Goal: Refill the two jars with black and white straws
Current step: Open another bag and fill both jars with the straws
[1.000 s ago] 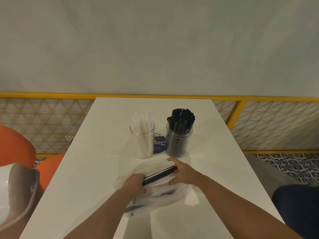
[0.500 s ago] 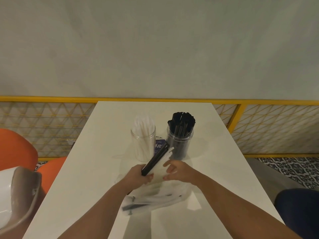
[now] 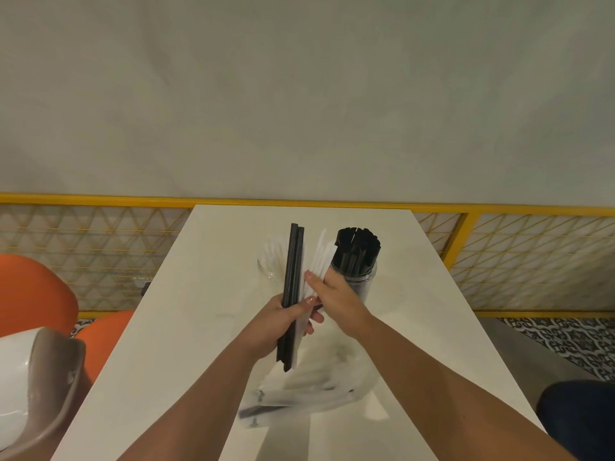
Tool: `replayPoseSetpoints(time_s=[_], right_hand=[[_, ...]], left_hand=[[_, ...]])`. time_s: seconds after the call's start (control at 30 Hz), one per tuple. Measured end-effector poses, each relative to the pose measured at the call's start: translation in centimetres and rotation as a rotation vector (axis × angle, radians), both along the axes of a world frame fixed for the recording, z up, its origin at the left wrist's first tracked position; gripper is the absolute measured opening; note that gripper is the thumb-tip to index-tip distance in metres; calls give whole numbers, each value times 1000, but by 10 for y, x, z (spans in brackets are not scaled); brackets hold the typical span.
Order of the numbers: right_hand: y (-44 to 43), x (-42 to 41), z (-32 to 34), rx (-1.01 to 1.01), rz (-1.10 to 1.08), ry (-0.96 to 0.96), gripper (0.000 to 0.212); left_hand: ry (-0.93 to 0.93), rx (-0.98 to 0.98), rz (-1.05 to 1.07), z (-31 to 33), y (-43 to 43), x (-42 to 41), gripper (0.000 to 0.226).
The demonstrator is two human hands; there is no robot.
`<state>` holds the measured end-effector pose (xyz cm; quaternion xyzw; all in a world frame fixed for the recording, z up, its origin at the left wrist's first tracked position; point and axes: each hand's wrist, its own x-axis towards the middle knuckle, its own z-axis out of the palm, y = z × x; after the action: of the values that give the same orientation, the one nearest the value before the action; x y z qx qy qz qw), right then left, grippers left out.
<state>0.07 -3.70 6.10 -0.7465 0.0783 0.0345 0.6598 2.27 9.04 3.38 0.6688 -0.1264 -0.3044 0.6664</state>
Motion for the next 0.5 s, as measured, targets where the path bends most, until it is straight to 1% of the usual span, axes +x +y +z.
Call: replayPoseSetpoints(time_s=[0.1, 0.2, 0.27, 0.33, 0.43, 0.5], right_hand=[[4, 6, 1, 44, -79, 36, 26], [9, 10, 4, 46, -173, 21, 27], [11, 15, 9, 100, -260, -2, 23], [11, 21, 16, 169, -331, -21, 17], [8, 31, 29, 231, -386, -62, 13], [6, 40, 37, 298, -401, -85, 10]], left_hand=[[52, -56, 81, 2, -2, -1, 23], [115, -141, 162, 3, -1, 0, 23], [122, -119, 276, 2, 2, 5, 23], [141, -92, 406, -1, 6, 11, 18], [164, -105, 483, -3, 15, 16, 9], [179, -107, 525, -4, 20, 18, 8]])
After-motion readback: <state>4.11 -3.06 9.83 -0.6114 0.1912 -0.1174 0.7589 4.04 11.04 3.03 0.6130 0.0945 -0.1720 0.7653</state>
